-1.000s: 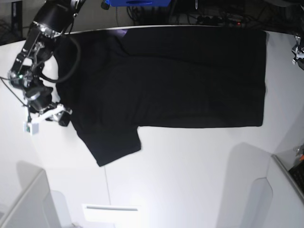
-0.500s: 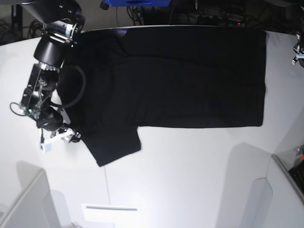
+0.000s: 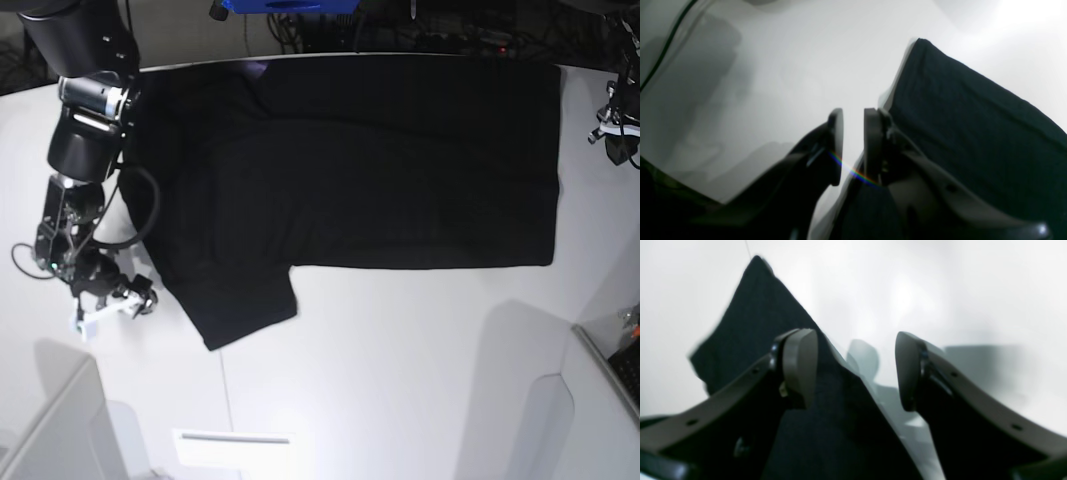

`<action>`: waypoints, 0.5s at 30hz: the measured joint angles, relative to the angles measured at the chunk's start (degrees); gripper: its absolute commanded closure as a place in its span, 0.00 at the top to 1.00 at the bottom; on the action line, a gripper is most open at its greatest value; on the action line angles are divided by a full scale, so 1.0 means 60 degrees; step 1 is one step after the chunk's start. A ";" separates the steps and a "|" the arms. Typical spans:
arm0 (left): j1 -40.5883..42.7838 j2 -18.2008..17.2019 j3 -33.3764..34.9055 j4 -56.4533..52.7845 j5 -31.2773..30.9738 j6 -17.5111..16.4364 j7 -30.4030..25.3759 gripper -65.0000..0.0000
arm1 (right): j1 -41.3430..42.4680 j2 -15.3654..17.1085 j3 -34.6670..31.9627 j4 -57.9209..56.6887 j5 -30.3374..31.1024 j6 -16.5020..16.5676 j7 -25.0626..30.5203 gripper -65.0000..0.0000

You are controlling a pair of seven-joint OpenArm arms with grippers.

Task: Fold the T-shirt properly
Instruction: 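Reach both grippers to the hem corners of the shirt and grasp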

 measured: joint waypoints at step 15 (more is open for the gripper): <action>-0.1501 -0.0641 0.1315 -0.0233 0.2328 -0.0109 -0.0007 0.15 | 0.1355 0.0000 -0.1534 -0.2357 0.0076 0.0076 0.1166 0.54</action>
